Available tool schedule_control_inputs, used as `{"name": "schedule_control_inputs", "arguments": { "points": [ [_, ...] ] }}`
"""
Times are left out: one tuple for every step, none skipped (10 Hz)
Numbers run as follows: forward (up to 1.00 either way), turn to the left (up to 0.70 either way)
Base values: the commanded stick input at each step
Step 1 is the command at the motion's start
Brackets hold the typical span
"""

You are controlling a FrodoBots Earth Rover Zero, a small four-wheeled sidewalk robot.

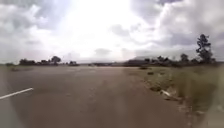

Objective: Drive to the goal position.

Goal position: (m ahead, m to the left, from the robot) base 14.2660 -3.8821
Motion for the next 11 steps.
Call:
{"name": "schedule_control_inputs", "arguments": {
  "points": [
    [1.0,0.0],
    [1.0,0.0],
    [1.0,0.0],
    [1.0,0.0],
    [1.0,0.0],
    [1.0,0.0],
    [1.0,0.0],
    [1.0,0.0],
    [1.0,0.0],
    [1.0,0.0],
    [1.0,0.0]
  ]
}}
